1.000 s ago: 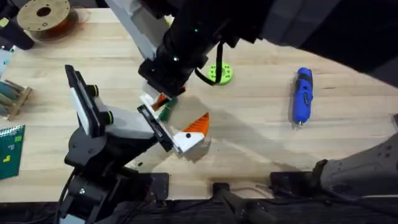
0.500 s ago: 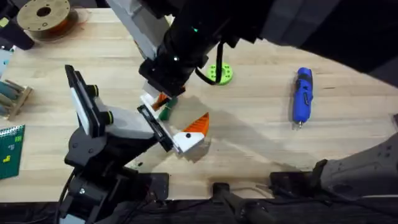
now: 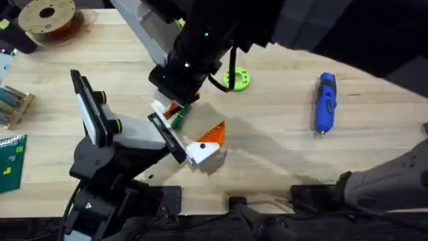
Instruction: Pick up the gripper from the table and insert it into the empty holder that is missing its gripper. Then pick up a screw, insert it into the mounting hole, and use the screwdriver to tighten it. Finally, clean up the table by picking up the vegetable and placing it into the bucket.
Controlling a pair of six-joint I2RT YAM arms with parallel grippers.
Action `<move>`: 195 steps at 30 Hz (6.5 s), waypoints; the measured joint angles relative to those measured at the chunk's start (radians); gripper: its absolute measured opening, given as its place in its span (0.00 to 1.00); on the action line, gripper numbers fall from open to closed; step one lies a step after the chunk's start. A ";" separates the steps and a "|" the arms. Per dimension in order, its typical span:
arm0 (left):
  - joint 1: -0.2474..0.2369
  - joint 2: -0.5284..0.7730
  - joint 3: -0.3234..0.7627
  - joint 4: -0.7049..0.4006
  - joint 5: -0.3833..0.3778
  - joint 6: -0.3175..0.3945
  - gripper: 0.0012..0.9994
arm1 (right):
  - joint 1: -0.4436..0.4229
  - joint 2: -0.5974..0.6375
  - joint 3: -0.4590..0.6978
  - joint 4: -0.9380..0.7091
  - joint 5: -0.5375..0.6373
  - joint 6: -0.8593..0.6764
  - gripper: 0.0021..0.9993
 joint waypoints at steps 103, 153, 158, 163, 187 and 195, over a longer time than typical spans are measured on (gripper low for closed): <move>0.000 0.000 0.000 0.001 0.001 0.008 0.28 | -0.290 -0.837 -0.654 0.041 -0.195 0.132 0.88; 0.000 0.000 0.000 0.001 0.000 0.013 0.01 | -1.342 -0.428 -0.660 0.089 0.042 -0.161 0.99; 0.000 0.000 0.000 0.001 0.000 0.013 0.01 | -1.342 -0.282 -0.661 0.094 -0.006 -0.185 0.99; 0.000 0.000 0.000 0.001 0.000 0.013 0.01 | -1.342 -0.160 -0.661 0.135 -0.020 -0.193 0.99; 0.000 0.000 0.000 0.001 0.000 0.013 0.01 | -1.314 -0.046 -0.661 0.209 -0.011 -0.180 0.99; 0.000 0.000 0.000 0.001 0.000 0.013 0.01 | -1.294 -0.045 -0.661 0.210 -0.001 -0.179 0.91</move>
